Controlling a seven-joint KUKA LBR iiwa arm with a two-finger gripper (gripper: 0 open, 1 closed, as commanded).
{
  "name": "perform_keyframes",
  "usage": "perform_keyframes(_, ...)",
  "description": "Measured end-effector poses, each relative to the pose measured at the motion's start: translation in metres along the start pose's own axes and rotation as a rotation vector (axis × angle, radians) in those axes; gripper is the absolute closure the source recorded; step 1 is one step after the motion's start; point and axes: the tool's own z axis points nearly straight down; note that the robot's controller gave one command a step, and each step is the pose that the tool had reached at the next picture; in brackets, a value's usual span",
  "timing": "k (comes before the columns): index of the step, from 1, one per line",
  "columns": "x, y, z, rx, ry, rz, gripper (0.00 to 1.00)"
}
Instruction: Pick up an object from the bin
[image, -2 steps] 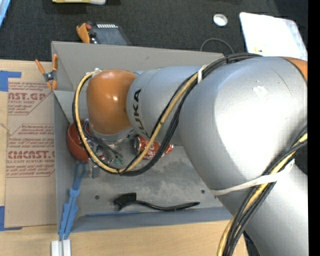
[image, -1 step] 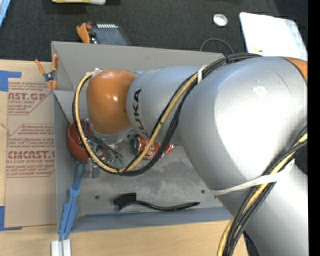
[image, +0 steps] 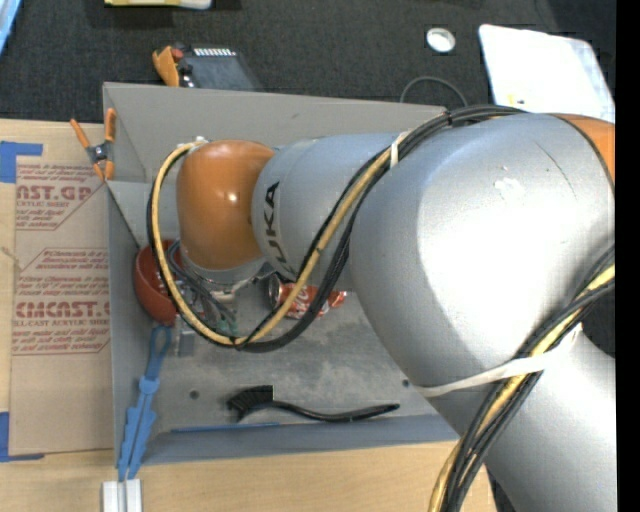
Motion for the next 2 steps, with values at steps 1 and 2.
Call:
perform_keyframes(1,0.0,0.0,0.0,0.0,0.0,0.0,1.0)
perform_keyframes(2,-0.0045,0.0017,0.0016,0.005,0.022,-0.011,1.0)
